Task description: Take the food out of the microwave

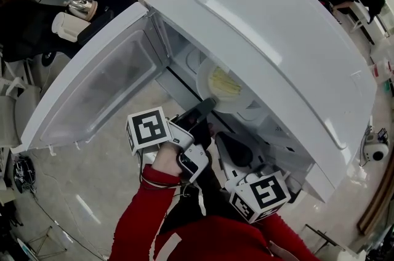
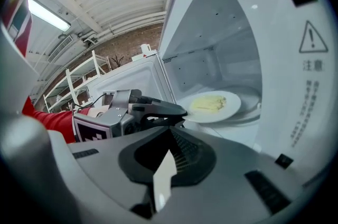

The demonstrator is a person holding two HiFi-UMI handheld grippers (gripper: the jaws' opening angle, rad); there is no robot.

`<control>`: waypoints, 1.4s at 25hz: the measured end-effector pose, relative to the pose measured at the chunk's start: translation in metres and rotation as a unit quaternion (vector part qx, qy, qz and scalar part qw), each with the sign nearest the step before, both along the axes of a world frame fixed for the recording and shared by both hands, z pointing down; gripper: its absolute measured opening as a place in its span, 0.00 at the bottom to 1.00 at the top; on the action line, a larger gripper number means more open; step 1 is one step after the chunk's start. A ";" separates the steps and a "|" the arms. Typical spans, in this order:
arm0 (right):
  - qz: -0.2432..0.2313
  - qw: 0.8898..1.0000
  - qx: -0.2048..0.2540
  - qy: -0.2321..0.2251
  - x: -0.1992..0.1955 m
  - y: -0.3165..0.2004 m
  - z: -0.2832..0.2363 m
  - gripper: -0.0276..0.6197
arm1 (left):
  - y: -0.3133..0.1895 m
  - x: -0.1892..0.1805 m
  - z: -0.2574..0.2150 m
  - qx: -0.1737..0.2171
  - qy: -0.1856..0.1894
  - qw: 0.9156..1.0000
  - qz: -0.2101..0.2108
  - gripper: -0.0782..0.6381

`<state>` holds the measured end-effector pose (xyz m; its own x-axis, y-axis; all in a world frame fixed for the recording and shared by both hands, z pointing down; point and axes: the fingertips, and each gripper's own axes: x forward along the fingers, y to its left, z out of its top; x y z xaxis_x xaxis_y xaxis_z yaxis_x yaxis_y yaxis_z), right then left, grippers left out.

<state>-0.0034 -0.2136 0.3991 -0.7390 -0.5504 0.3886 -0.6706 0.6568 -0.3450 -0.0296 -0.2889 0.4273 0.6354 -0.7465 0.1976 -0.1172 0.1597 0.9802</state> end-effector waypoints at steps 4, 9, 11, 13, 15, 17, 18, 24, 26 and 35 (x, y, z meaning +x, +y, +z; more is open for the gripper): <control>-0.005 1.000 0.003 -0.003 0.002 0.005 -0.002 0.06 | 0.007 -0.001 -0.008 0.022 0.025 0.999 -0.018 0.13; -0.017 1.000 0.006 0.000 0.004 0.011 -0.001 0.06 | 0.023 -0.010 -0.009 0.026 0.030 0.999 -0.037 0.13; -0.024 1.000 0.007 0.000 0.003 0.014 -0.001 0.06 | 0.030 -0.014 -0.009 0.029 0.032 0.998 -0.047 0.13; -0.029 1.000 0.008 0.001 0.003 0.019 -0.002 0.06 | 0.038 -0.017 -0.011 0.032 0.034 0.998 -0.053 0.13; -0.035 0.999 0.009 0.003 0.002 0.023 -0.002 0.06 | 0.045 -0.021 -0.012 0.034 0.037 0.997 -0.060 0.13; -0.044 0.999 0.010 0.004 0.001 0.026 -0.001 0.06 | 0.053 -0.026 -0.013 0.036 0.039 0.996 -0.073 0.13; -0.049 0.999 0.010 0.004 0.001 0.027 0.000 0.06 | 0.057 -0.028 -0.014 0.037 0.040 0.995 -0.080 0.13; -0.082 0.996 0.014 0.006 -0.004 0.042 0.003 0.06 | 0.086 -0.044 -0.014 0.045 0.046 0.991 -0.121 0.13; -0.095 0.995 0.014 0.008 -0.007 0.048 0.004 0.06 | 0.096 -0.050 -0.015 0.048 0.048 0.989 -0.135 0.13; -0.163 0.986 0.011 0.016 -0.034 0.072 0.019 0.06 | 0.149 -0.095 -0.013 0.057 0.047 0.975 -0.211 0.13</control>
